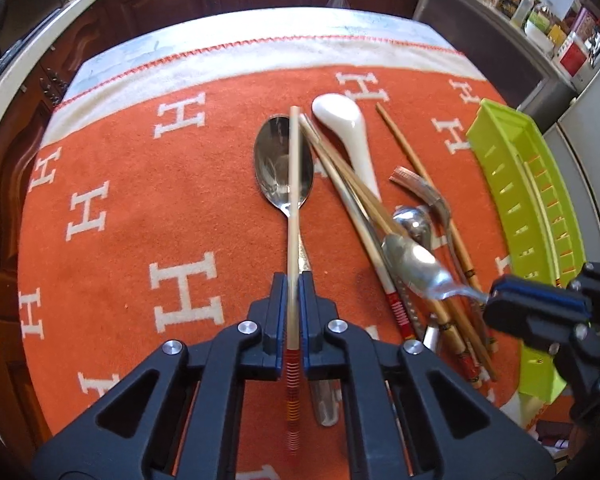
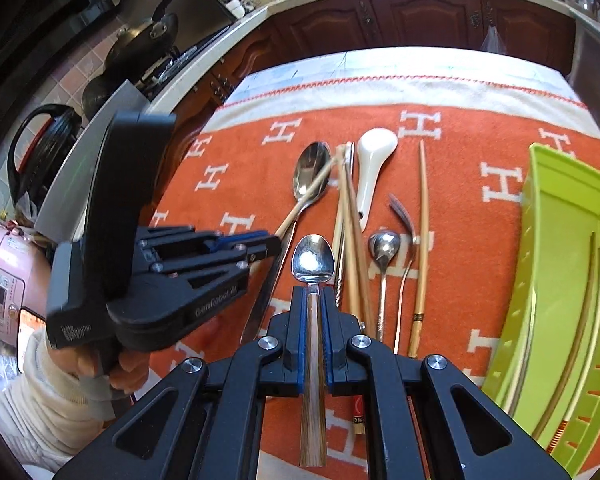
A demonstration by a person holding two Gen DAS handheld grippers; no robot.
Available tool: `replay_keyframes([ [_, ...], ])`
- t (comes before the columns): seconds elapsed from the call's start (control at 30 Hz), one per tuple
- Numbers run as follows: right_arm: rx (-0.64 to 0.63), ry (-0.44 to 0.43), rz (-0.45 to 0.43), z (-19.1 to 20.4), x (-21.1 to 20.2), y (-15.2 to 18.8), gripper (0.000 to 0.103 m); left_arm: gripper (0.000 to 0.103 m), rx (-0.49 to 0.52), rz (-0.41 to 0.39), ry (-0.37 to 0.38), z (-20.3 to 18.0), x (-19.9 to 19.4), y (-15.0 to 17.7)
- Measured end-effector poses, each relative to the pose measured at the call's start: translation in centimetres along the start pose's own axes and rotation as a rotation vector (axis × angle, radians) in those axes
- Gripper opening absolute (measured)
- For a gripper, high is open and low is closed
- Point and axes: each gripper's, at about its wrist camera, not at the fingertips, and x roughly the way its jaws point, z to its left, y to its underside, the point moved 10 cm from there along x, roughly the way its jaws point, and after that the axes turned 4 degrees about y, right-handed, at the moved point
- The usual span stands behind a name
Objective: Organize utensils
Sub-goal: 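Carry the chopstick and spoon into the green tray and release both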
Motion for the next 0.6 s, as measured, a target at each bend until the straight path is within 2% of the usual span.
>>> replay_keyframes([
  [0.17, 0.050, 0.013, -0.067, -1.2, -3.1, -0.5, 0.006, 0.003, -0.033, -0.051, 0.039, -1.0, -3.4, -0.4],
  [0.27, 0.088, 0.025, -0.114, -2.7, -5.5, -0.5, 0.006, 0.003, -0.024, -0.080, 0.076, -2.9, -5.7, -0.7],
  [0.43, 0.159, 0.067, -0.186, -6.1, -9.6, -0.4, 0.006, 0.004, 0.012, -0.079, 0.173, -8.2, -8.0, -1.0],
  [0.6, 0.256, 0.124, -0.223, -11.3, -12.2, 0.7, 0.006, 0.004, 0.060, -0.038, 0.236, -14.2, -7.5, -1.2],
])
